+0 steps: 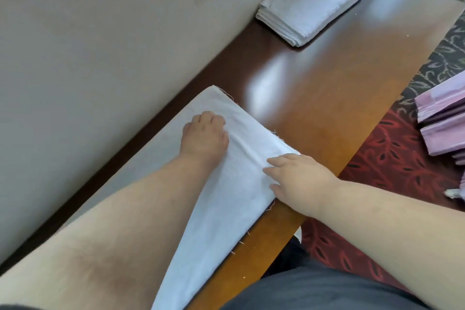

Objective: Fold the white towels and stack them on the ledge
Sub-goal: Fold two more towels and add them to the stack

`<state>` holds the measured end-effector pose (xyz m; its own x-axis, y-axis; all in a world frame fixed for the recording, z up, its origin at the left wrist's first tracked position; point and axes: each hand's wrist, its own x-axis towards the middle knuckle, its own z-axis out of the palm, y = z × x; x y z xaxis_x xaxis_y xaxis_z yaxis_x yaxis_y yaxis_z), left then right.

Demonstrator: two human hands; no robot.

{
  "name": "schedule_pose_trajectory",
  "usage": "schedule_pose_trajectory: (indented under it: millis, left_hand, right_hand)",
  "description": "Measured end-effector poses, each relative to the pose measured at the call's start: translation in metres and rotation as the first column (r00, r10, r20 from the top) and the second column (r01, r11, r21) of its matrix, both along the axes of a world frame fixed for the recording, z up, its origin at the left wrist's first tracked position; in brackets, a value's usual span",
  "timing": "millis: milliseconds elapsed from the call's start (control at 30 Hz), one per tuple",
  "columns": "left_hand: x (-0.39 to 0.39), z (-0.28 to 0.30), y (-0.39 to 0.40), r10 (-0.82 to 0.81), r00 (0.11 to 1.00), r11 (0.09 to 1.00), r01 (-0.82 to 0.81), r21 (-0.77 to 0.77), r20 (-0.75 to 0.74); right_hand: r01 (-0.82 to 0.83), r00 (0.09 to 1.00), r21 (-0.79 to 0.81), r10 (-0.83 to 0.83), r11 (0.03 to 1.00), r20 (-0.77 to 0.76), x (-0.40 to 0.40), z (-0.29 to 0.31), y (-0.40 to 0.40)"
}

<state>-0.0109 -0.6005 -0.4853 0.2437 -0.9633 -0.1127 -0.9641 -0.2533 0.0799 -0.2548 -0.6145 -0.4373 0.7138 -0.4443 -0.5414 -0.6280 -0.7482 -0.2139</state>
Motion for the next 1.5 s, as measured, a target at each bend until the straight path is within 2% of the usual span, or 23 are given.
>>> schedule_pose_trajectory:
  millis: [33,100,200,333,433,500,600,633,700,800,900,967,1033,1133,1167,1267,1333,1500]
  left_hand:
    - [-0.003,-0.005,0.018,0.051,0.998,0.998,-0.050,0.027,-0.048]
    - [-0.004,-0.016,0.042,0.190,0.980,0.966,-0.175,0.190,-0.063]
    - [0.002,-0.029,0.044,0.275,0.961,0.910,-0.260,0.323,-0.002]
    - [-0.002,-0.025,0.005,0.311,0.950,0.902,-0.287,0.321,-0.025]
    - [-0.017,-0.017,-0.020,0.345,0.938,0.876,-0.310,0.370,-0.031]
    - [-0.019,-0.009,-0.036,0.368,0.929,0.870,-0.338,0.359,-0.018]
    - [-0.001,0.005,-0.063,0.375,0.921,0.923,-0.360,0.133,-0.108]
    - [0.007,0.011,-0.073,0.408,0.896,0.913,-0.399,0.084,-0.174]
    - [0.021,0.017,-0.090,0.507,0.829,0.862,-0.490,0.130,-0.238]
    - [0.027,0.019,-0.099,0.476,0.860,0.868,-0.426,0.255,-0.181]
    - [0.034,0.020,-0.099,0.450,0.866,0.881,-0.392,0.264,-0.218]
    - [0.034,0.023,-0.096,0.417,0.884,0.900,-0.371,0.228,-0.210]
    - [0.033,0.029,-0.088,0.435,0.837,0.900,-0.400,0.172,-0.332]
    - [0.039,0.053,-0.078,0.526,0.693,0.829,-0.548,0.114,-0.494]
    - [0.044,0.063,-0.075,0.533,0.682,0.822,-0.558,0.115,-0.501]
    - [0.053,0.095,-0.054,0.505,0.737,0.860,-0.475,0.187,-0.449]
    - [0.059,0.110,-0.038,0.513,0.739,0.853,-0.498,0.159,-0.437]
    - [0.065,0.152,0.010,0.627,0.604,0.743,-0.654,0.145,-0.492]
  right_hand:
    - [-0.017,1.000,0.052,0.017,0.999,-0.009,-0.002,-0.006,0.005]
    - [-0.083,0.987,0.137,0.101,0.987,-0.127,-0.008,-0.015,0.014]
    - [-0.129,0.975,0.093,0.143,0.987,-0.172,-0.015,-0.024,0.019]
    - [0.015,0.994,0.054,-0.009,0.998,-0.112,-0.017,-0.020,0.013]
    - [0.219,0.976,0.083,-0.217,0.972,-0.035,-0.016,-0.016,0.008]
    - [0.400,0.911,0.141,-0.410,0.905,0.050,-0.017,-0.016,0.003]
    - [0.653,0.683,0.203,-0.683,0.730,0.260,-0.017,-0.020,-0.010]
    - [0.709,0.608,0.220,-0.739,0.670,0.288,-0.017,-0.023,-0.015]
    - [0.780,0.526,0.265,-0.824,0.566,0.212,-0.016,-0.026,-0.025]
    - [0.797,0.551,0.255,-0.832,0.548,0.064,-0.011,-0.034,-0.030]
    - [0.816,0.535,0.275,-0.844,0.509,-0.025,-0.004,-0.038,-0.031]
    - [0.793,0.579,0.277,-0.813,0.543,-0.061,-0.001,-0.036,-0.031]
    - [0.747,0.644,0.283,-0.760,0.602,-0.085,0.001,-0.029,-0.029]
    - [0.665,0.720,0.324,-0.693,0.673,-0.037,0.004,-0.012,-0.023]
    - [0.619,0.757,0.342,-0.654,0.707,-0.020,0.005,-0.007,-0.021]
    - [0.468,0.855,0.400,-0.518,0.788,0.020,0.011,0.009,-0.007]
    - [0.384,0.897,0.426,-0.440,0.819,0.037,0.018,0.020,0.004]
    - [0.222,0.948,0.440,-0.298,0.870,0.111,0.038,0.042,0.028]
